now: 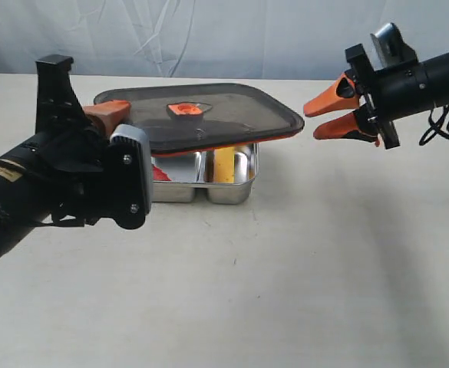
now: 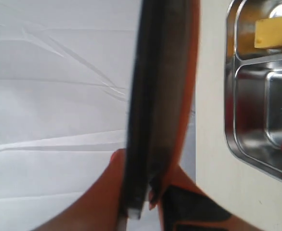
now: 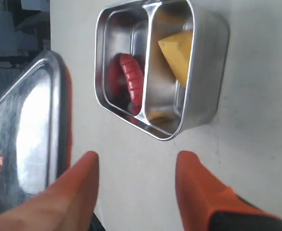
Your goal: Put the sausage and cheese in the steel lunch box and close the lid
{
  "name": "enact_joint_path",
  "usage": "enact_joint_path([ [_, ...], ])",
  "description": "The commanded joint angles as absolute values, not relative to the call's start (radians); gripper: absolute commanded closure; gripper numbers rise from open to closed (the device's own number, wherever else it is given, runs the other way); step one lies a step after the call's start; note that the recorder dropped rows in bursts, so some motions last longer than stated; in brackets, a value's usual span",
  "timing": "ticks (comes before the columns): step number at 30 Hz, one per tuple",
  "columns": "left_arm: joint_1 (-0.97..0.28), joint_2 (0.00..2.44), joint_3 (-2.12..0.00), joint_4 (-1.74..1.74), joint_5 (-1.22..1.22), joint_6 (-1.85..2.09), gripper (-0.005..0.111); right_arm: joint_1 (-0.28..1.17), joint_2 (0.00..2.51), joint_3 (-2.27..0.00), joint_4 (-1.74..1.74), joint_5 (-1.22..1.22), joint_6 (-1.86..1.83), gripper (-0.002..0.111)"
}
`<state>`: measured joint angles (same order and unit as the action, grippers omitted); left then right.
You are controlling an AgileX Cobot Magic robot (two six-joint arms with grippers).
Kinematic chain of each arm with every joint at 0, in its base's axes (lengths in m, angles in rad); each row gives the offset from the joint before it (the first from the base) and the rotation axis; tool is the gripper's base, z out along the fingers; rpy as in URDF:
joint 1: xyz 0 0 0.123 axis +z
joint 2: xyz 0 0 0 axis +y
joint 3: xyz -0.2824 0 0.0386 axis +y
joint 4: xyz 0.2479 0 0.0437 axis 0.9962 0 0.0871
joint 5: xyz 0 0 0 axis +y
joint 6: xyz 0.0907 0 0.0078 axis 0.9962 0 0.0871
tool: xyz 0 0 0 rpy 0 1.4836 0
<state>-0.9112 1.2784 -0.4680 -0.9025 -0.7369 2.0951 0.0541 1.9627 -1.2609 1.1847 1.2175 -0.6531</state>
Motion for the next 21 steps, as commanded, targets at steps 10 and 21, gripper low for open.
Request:
enact_joint_path([
  [10,-0.919,1.182,-0.469,-0.932,-0.583,2.104,0.107,0.038,1.919,-1.288,1.173,1.221,-0.629,0.075],
  [21,-0.919,1.204,-0.469,-0.942,-0.577,2.106,0.107,0.144,1.838,-1.288,1.058,1.221,-0.629,0.075],
])
